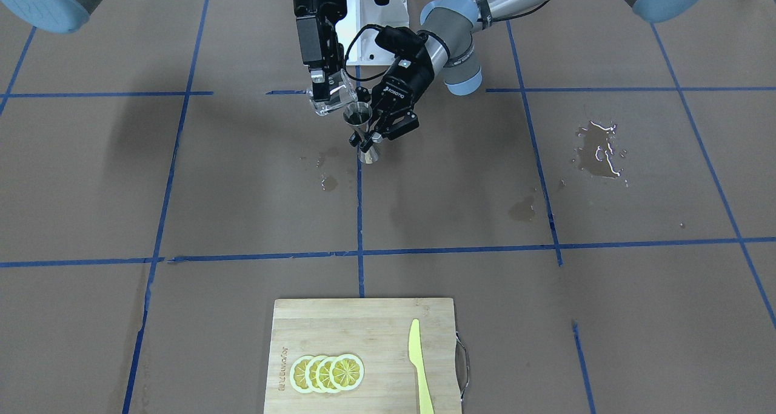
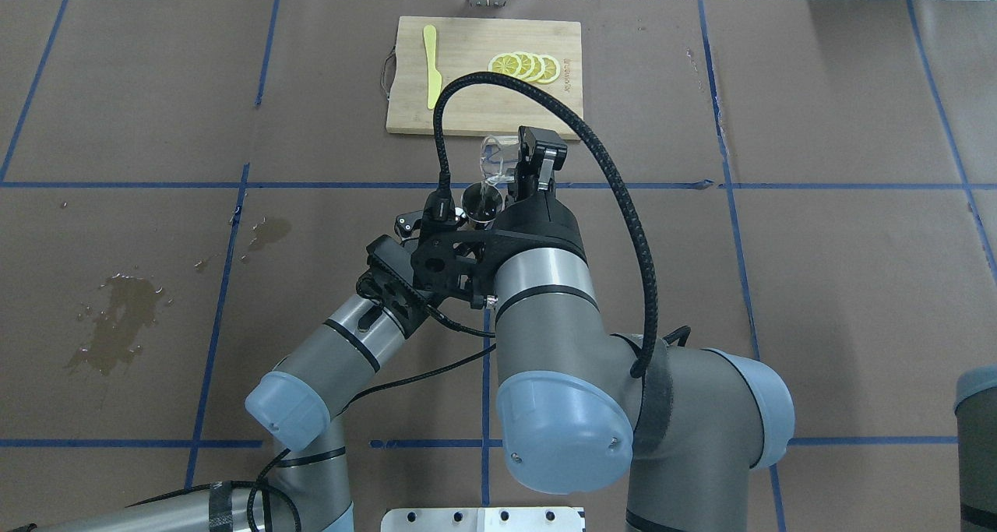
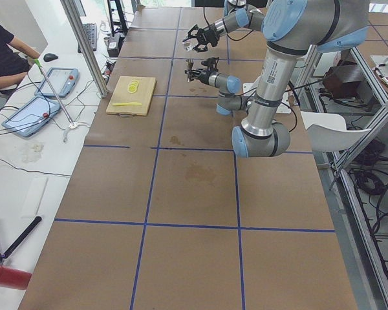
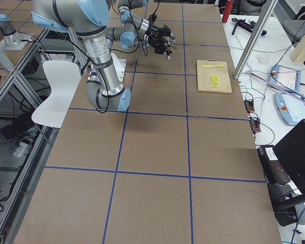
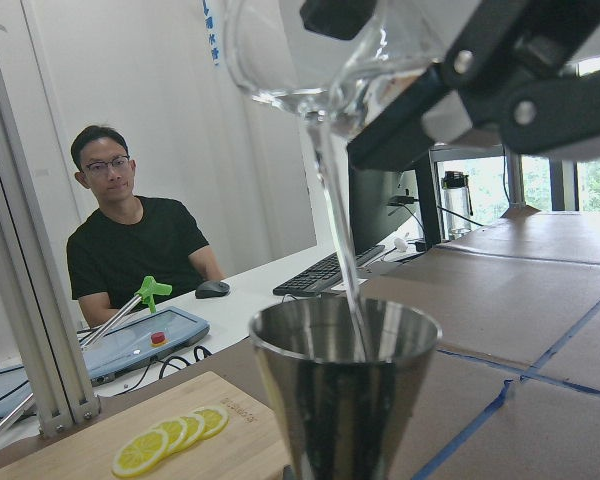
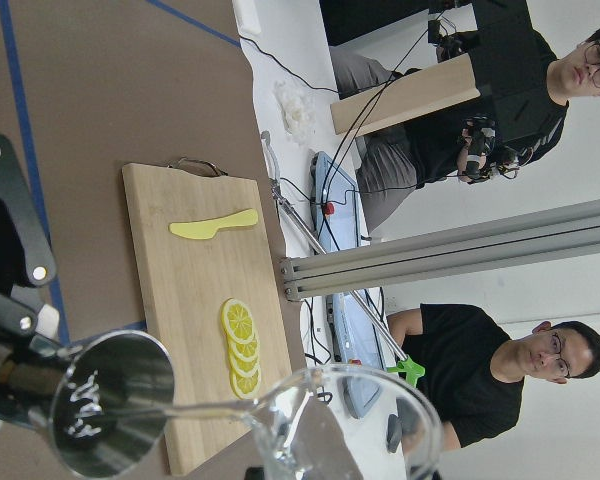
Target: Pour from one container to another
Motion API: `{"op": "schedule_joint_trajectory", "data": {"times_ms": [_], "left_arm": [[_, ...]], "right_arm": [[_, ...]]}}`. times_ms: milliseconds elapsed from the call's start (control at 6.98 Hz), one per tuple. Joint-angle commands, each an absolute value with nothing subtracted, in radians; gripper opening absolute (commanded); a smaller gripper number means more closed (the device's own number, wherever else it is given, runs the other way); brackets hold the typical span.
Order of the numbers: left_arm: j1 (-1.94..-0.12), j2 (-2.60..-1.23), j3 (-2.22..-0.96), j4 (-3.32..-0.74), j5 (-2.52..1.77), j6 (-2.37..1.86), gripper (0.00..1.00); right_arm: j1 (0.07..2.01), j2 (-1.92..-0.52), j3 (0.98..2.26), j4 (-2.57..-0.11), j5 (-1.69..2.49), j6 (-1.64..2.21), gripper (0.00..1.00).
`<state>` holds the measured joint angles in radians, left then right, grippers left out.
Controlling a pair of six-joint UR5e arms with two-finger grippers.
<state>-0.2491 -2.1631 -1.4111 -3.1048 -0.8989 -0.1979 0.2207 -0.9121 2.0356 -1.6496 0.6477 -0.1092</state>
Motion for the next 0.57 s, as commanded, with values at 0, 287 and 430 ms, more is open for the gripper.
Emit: {"op": "schedule_joint_trajectory", "data": {"times_ms": [0,287,430], "left_arm": [[-0.244,-2.161,-1.413,-3.106,-0.897,-0.199,0.0],[-0.241,-2.158,-1.414,-3.106,-0.897,-0.199,0.0],[-0.238,-2.158,-1.417,-3.106,-0.897,-0.199,0.0]], "right_arm": [[0.222,-0.911,2.036,-1.651,0.646,-0.133,0.0],[0.221,-0.911,2.036,-1.644,0.643,-0.118,0.0],[0.221,-0.913,2.034,-1.635,0.644,-0.044,0.0]]}}
